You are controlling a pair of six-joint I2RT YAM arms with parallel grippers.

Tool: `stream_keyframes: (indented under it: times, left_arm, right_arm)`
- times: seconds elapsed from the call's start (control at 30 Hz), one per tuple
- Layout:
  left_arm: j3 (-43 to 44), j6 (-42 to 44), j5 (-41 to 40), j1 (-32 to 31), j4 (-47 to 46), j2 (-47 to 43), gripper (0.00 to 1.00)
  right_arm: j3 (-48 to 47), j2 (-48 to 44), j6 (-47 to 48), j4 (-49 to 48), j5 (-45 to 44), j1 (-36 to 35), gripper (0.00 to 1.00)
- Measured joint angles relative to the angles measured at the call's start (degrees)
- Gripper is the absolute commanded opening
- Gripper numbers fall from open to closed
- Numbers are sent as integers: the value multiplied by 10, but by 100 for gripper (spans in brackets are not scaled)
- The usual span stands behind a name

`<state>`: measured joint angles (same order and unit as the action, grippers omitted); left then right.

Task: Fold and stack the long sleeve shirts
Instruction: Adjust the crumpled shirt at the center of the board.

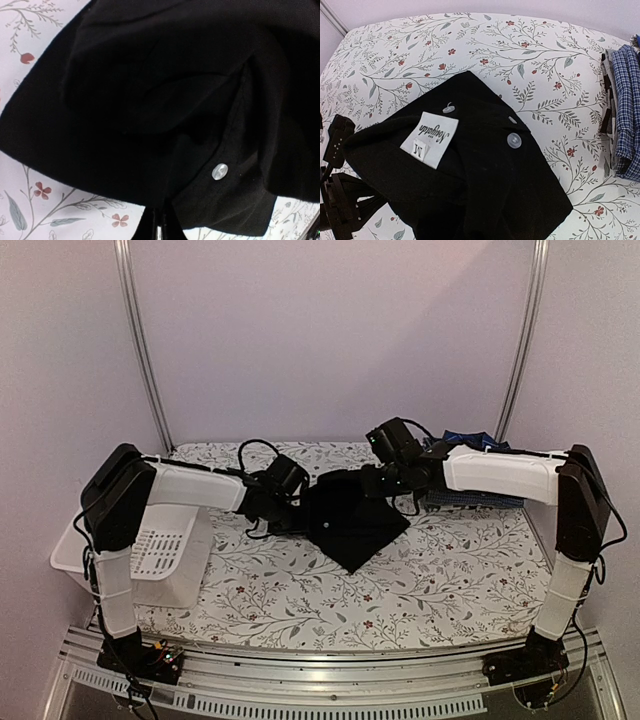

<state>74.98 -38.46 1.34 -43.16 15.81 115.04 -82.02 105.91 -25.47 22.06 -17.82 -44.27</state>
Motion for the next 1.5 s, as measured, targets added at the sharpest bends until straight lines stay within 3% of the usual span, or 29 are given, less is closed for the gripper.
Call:
stream_keyframes:
  times: [0.23,0.4,0.47,0.53,0.57,0.63,0.73,0.93,1.27,1.5]
  left_arm:
    - [-39,5,19,-53,45,-53,0]
    - [-84,-17,35,-116,84,-110,0]
    - [-91,-29,40,-140,97,-119,7]
    - [-92,-41,43,-156,108,-123,27]
    - [-91,-50,43,-162,114,-126,33]
    - [-91,-60,42,-167,126,-134,45]
    - [-83,-66,33,-167,144,-153,47]
    - [-49,-73,7,-154,157,-194,55]
    - [-42,-46,7,-65,135,-156,63]
    - [3,-3,8,-3,114,-66,64]
  right_arm:
    - [-40,9,29,-1,17,47,0]
    - [-110,69,66,-18,38,75,0]
    - [-141,106,80,-20,50,81,4]
    - [-172,144,94,-21,61,83,13]
    - [-184,162,102,-22,66,84,20]
    - [-206,192,114,-19,78,84,40]
    - [-221,215,128,-13,93,84,61]
    - [-225,209,139,6,109,84,82]
    - [-98,75,105,19,92,43,85]
    - [31,12,55,4,93,1,76]
